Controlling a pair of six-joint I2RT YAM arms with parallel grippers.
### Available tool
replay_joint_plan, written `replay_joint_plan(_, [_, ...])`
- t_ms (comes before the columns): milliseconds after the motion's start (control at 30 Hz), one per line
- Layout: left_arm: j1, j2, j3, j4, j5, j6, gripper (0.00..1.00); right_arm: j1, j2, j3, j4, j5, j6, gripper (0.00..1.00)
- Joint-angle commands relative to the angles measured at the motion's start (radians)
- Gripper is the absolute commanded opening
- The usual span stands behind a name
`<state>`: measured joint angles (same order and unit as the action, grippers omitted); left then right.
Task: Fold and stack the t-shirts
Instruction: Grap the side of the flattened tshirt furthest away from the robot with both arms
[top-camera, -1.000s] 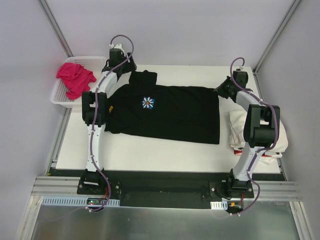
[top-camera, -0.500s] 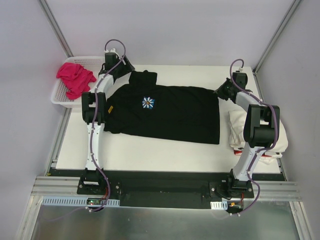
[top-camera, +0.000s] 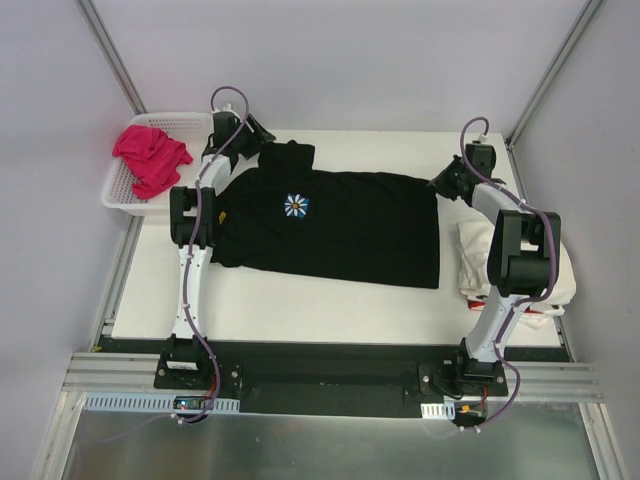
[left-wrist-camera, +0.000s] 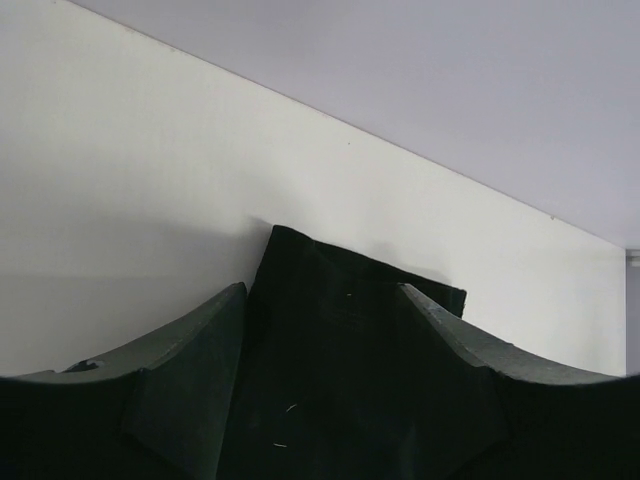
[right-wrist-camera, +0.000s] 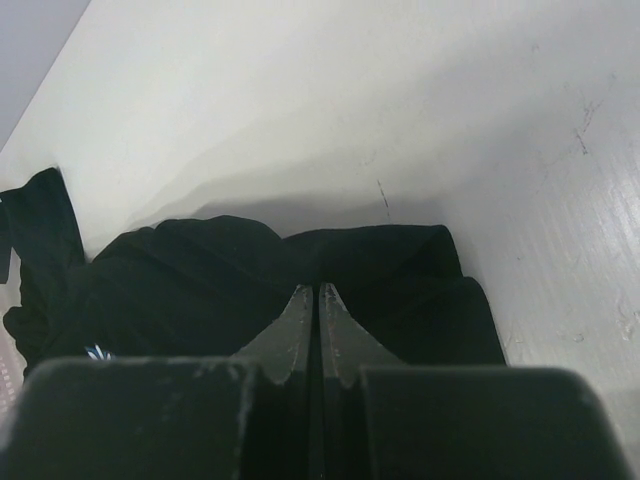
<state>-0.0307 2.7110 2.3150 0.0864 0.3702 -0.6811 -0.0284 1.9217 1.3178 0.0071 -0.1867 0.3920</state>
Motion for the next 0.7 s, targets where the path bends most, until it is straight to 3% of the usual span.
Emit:
replay_joint_plan(0, [0.006,0.035,0.047,0.036,0.044,-0.07,0.6,0.002,-0.059,0.014,-0.001,0.018,0.004,0.01])
replay_joint_plan(633, [0.008,0.033,0.035,0.072,0.047,-0.106,0.36,0.002,-0.027,0.032,-0.002,0.009,0.008,0.01])
replay_joint_plan(667, [0.006,0.033,0.035,0.073,0.046,-0.103,0.3,0.002,-0.026,0.032,-0.001,0.006,0.01,0.01])
